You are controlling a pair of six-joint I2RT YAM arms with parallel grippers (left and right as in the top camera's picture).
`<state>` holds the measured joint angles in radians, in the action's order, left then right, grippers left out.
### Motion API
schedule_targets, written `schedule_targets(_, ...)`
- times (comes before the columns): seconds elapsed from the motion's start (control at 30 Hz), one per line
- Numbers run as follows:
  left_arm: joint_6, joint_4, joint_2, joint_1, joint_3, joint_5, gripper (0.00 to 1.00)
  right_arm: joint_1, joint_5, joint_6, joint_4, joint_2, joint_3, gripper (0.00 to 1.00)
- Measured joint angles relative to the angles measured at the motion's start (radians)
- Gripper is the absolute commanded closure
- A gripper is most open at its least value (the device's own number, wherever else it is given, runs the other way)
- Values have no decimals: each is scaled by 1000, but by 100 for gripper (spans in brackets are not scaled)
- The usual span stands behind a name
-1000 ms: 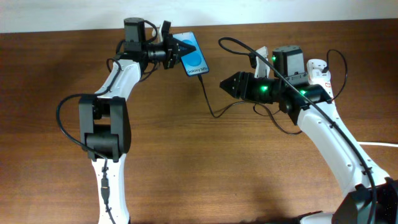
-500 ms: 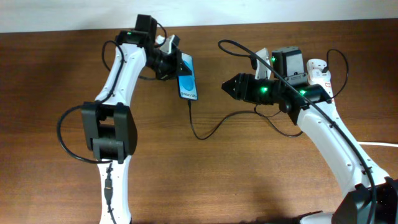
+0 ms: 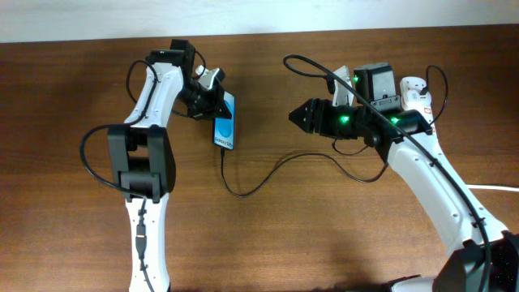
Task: Plug charger to phone and switch on socket
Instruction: 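Release the plug and lower the connected phone onto the table with the left gripper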
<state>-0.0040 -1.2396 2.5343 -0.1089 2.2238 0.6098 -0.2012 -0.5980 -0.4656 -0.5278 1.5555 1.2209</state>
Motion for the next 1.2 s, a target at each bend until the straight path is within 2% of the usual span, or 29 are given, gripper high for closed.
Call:
schedule_targets(0.07, 0, 4, 2, -2, 0, -16, 100, 0, 0, 3, 0, 0, 0, 36)
schedule_targets(0.27, -14, 6, 2, -3, 0, -79, 66, 0, 0, 2, 0, 0, 0, 35)
schedule_targets(0.4, -19, 6, 2, -4, 0, -95, 54, 0, 0, 3, 0, 0, 0, 34)
schedule_targets(0.53, -19, 5, 2, -6, 0, -100, 53, 0, 0, 3, 0, 0, 0, 33)
schedule_targets(0.73, -19, -18, 2, -6, 0, -228, 53, 0, 0, 3, 0, 0, 0, 32)
schedule_targets(0.87, -24, -18, 2, -7, 0, -263, 54, 0, 0, 2, 0, 0, 0, 32)
schedule_targets(1.03, -43, -26, 2, -10, 4, -293, 51, 0, 0, 3, 0, 0, 0, 31)
schedule_targets(1.2, -53, -29, 2, -13, 11, -343, 41, 0, 4, 3, 0, 0, 0, 29)
